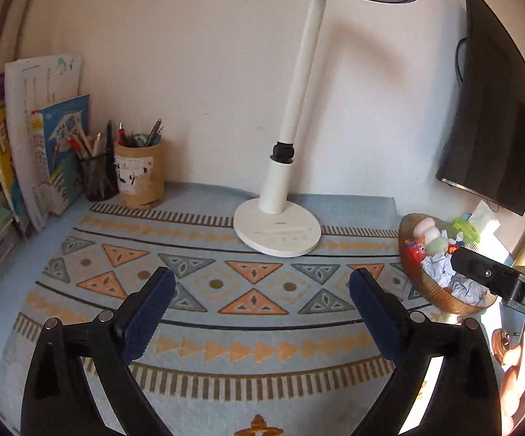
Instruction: Organize objects
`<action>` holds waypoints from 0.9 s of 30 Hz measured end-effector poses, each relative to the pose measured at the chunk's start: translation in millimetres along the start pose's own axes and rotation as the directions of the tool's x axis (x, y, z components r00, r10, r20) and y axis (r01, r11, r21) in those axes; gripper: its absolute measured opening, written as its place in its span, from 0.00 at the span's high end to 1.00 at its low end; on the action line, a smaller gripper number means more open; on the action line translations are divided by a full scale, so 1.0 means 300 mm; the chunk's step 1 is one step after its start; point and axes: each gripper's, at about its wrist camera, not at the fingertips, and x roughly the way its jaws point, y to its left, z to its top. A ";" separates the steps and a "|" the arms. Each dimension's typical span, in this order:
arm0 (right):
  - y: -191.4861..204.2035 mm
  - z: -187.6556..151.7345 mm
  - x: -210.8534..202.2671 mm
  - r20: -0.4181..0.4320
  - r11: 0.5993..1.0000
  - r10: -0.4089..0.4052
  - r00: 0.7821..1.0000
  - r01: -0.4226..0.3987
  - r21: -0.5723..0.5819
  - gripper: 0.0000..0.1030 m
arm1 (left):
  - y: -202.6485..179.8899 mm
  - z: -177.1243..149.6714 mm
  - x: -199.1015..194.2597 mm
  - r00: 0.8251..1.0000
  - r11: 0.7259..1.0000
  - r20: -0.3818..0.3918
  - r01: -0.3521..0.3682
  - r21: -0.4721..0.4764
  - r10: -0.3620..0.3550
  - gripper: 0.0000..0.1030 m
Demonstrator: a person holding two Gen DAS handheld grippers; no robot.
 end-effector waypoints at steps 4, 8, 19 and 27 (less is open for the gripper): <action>0.057 -0.172 0.130 -0.032 0.994 -0.098 0.995 0.096 -0.056 0.14 | 0.083 -0.124 0.008 0.996 0.994 -0.037 -0.082 0.071 0.085 0.06; 0.074 -0.221 0.214 -0.073 0.993 -0.093 0.993 0.087 -0.082 0.14 | 0.116 -0.208 0.081 0.989 0.993 -0.118 -0.074 0.088 0.084 0.06; 0.025 -0.235 0.297 -0.213 0.995 -0.095 0.972 0.093 -0.021 0.14 | 0.159 -0.272 0.214 0.940 0.994 -0.323 -0.109 0.016 0.109 0.06; 0.037 -0.241 0.307 -0.235 0.994 -0.108 0.966 0.102 -0.037 0.14 | 0.113 -0.285 0.229 0.925 0.986 -0.346 -0.131 0.106 0.160 0.06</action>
